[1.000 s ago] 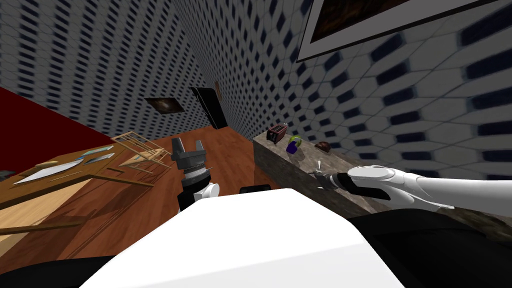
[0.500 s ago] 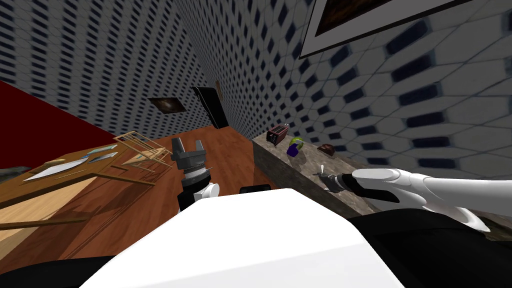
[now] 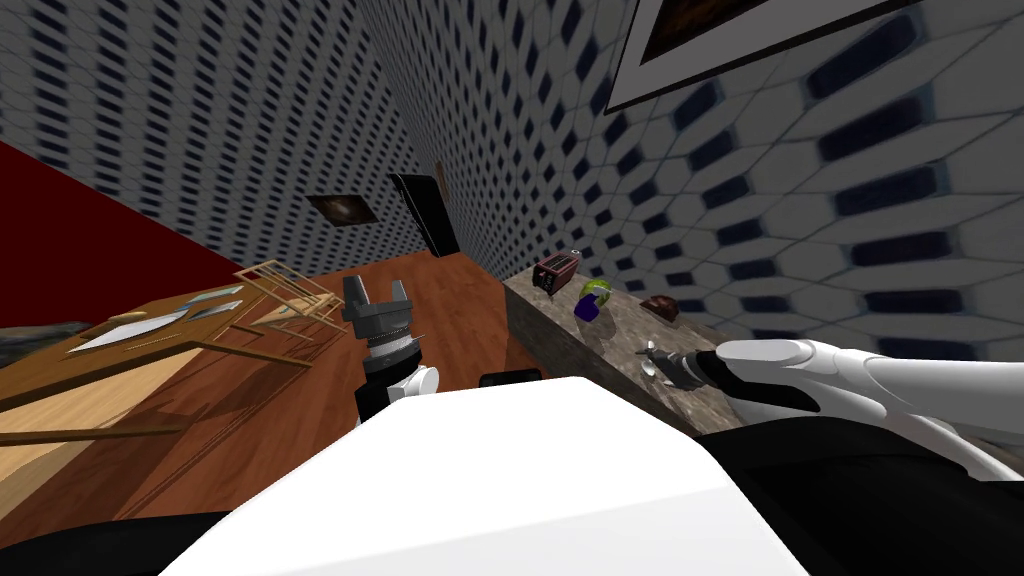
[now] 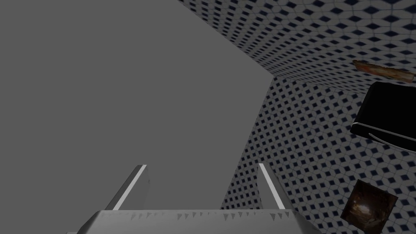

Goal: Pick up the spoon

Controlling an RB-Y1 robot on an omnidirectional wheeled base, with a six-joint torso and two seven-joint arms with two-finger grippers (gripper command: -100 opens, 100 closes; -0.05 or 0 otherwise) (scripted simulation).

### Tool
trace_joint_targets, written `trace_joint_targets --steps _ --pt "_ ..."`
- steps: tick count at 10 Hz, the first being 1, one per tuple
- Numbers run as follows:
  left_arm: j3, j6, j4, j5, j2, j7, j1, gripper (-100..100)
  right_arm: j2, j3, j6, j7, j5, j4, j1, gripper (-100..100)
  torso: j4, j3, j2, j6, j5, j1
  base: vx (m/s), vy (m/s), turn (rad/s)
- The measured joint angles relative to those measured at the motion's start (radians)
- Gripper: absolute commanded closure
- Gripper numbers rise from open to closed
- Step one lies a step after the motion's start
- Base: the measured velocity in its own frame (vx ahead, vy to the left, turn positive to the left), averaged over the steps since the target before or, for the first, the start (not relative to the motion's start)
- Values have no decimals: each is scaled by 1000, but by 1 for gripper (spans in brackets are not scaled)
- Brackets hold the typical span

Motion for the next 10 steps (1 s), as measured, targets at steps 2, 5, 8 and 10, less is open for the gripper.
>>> trace_joint_targets --steps 2,5,8,10 --pt "0 0 0 0 0 0 0 0 10 7 3 3 57 35 12 -100 -1 -2 -4 0 -1 -5 110 -133 117" --pt "0 0 0 0 0 0 0 0 6 23 15 37 51 49 16 0 0 -1 -2 0 0 -1 35 -43 18" --pt "0 0 0 0 0 0 0 0 34 34 20 82 19 71 18 -100 0 0 0 0 0 1 13 -6 40" --pt "0 0 0 0 0 0 0 0 39 27 25 52 52 69 24 -100 0 1 2 0 1 2 4 -3 39"
